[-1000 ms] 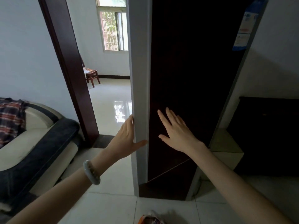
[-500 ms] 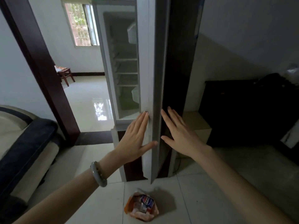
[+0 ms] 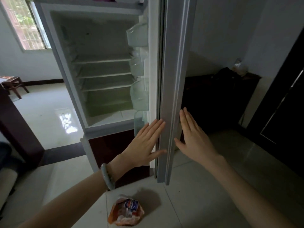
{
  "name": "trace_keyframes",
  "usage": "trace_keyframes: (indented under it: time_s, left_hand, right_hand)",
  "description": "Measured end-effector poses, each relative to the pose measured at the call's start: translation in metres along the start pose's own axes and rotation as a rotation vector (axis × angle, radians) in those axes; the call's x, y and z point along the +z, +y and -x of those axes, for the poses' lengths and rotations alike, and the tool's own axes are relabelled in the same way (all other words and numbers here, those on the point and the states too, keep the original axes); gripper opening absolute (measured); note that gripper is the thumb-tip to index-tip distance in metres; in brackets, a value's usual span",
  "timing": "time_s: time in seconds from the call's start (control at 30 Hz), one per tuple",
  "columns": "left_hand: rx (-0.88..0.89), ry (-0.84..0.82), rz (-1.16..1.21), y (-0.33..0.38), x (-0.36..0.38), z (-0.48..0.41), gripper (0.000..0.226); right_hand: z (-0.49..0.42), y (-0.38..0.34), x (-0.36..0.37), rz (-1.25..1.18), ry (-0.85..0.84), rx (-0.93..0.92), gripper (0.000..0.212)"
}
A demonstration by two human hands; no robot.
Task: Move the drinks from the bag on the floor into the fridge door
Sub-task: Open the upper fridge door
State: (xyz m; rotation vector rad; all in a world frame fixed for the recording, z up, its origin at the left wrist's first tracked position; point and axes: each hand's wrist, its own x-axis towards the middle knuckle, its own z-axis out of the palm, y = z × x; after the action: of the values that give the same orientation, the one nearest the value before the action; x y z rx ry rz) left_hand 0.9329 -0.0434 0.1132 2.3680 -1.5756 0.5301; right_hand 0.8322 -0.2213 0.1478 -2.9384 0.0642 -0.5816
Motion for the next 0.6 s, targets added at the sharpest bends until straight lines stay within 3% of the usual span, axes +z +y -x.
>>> trace_keyframes:
  time_s: [0.13, 0.33, 0.47, 0.6]
  left_hand:
    - [-0.022, 0.054, -0.007, -0.006, 0.007, -0.009, 0.077]
    - [-0.104, 0.119, -0.068, -0.044, 0.006, -0.035, 0.077]
    - [-0.08, 0.162, -0.066, -0.068, 0.007, -0.06, 0.077]
    - [0.059, 0.161, -0.061, -0.08, 0.022, -0.085, 0.079]
  right_hand:
    - [0.007, 0.014, -0.001, -0.001, -0.01, 0.08, 0.092]
    - [0.007, 0.025, 0.003, 0.211, 0.142, 0.247, 0.088]
    - [-0.003, 0.023, 0.007, 0.31, 0.169, 0.139, 0.081]
    - [-0.02, 0.026, 0.02, 0.404, 0.141, 0.125, 0.074]
